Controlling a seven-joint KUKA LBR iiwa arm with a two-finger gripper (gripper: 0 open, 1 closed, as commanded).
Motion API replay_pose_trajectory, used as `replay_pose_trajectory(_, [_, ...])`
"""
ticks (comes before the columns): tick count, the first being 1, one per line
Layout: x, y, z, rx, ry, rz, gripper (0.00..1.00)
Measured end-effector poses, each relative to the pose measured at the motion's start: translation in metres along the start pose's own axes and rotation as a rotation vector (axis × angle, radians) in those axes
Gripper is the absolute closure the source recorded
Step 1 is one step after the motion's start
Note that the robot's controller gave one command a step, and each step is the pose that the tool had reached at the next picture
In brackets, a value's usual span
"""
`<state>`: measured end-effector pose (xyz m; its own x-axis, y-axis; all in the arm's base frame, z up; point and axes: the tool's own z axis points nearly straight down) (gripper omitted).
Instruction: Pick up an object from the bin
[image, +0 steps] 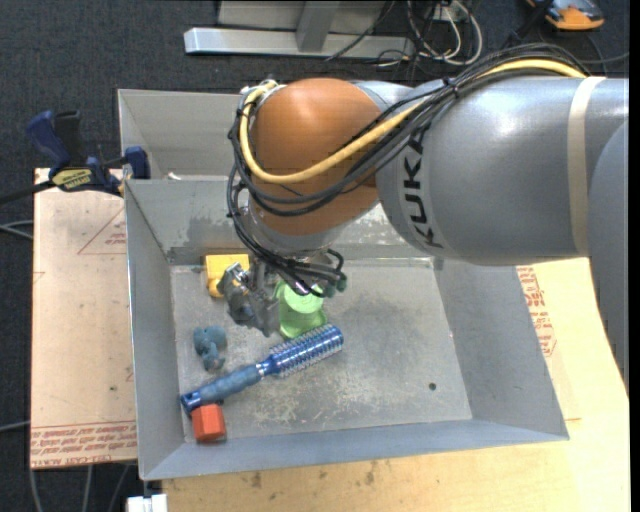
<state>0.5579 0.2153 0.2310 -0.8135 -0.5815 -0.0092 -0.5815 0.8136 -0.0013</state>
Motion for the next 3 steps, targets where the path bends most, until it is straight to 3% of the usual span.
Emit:
replay_pose_trajectory(1, [0.001,0.000,0.003,-0.002,0.005,0.001,0.00])
replay_pose_trajectory(2, [0.051,0.002,0.138,-0.006,0.016,-0.131,0.00])
replay_pose_trajectory(3, [0.038,-0.003,0.161,-0.003,0.007,-0.261,0.00])
